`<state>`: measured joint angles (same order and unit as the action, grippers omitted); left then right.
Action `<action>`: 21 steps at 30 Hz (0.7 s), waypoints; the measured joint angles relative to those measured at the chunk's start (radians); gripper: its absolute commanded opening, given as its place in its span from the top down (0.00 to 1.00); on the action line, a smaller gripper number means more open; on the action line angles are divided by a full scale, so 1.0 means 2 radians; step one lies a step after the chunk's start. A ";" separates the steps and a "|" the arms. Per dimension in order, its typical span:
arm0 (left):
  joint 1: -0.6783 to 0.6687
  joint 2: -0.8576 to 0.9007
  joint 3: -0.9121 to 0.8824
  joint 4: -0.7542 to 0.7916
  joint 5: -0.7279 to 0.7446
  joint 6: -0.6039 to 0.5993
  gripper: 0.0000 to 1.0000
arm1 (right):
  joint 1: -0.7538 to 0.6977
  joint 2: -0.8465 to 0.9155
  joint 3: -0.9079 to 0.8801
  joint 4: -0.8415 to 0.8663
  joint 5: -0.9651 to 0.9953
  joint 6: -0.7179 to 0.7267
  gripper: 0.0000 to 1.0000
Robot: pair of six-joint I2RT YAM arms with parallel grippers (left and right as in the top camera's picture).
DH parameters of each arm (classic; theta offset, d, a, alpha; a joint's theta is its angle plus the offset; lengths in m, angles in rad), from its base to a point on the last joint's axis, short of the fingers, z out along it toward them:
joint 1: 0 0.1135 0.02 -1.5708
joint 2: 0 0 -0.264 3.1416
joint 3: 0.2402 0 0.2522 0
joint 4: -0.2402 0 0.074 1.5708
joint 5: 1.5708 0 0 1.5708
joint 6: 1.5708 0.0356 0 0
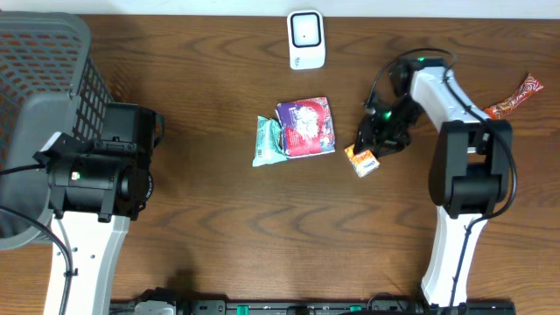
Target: Scan the item barcode
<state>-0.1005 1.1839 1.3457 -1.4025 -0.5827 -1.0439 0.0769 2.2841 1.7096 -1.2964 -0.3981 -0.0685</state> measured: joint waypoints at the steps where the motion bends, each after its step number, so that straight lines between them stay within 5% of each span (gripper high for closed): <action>1: 0.000 0.000 0.000 0.000 0.000 0.000 0.02 | 0.003 0.000 -0.007 0.003 0.000 -0.001 0.98; 9: 0.000 0.000 0.000 0.000 0.000 0.000 0.02 | 0.006 -0.005 -0.009 -0.010 -0.006 0.021 0.99; 14: 0.000 0.000 0.000 0.000 0.000 0.000 0.02 | 0.006 0.004 0.071 -0.009 -0.010 0.051 0.99; 21: 0.000 0.000 0.000 0.000 0.000 0.000 0.02 | 0.016 0.004 0.228 0.171 -0.006 0.114 0.99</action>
<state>-0.1005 1.1839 1.3457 -1.4029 -0.5823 -1.0439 0.1093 2.2917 2.1647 -0.9546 -0.4110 0.1604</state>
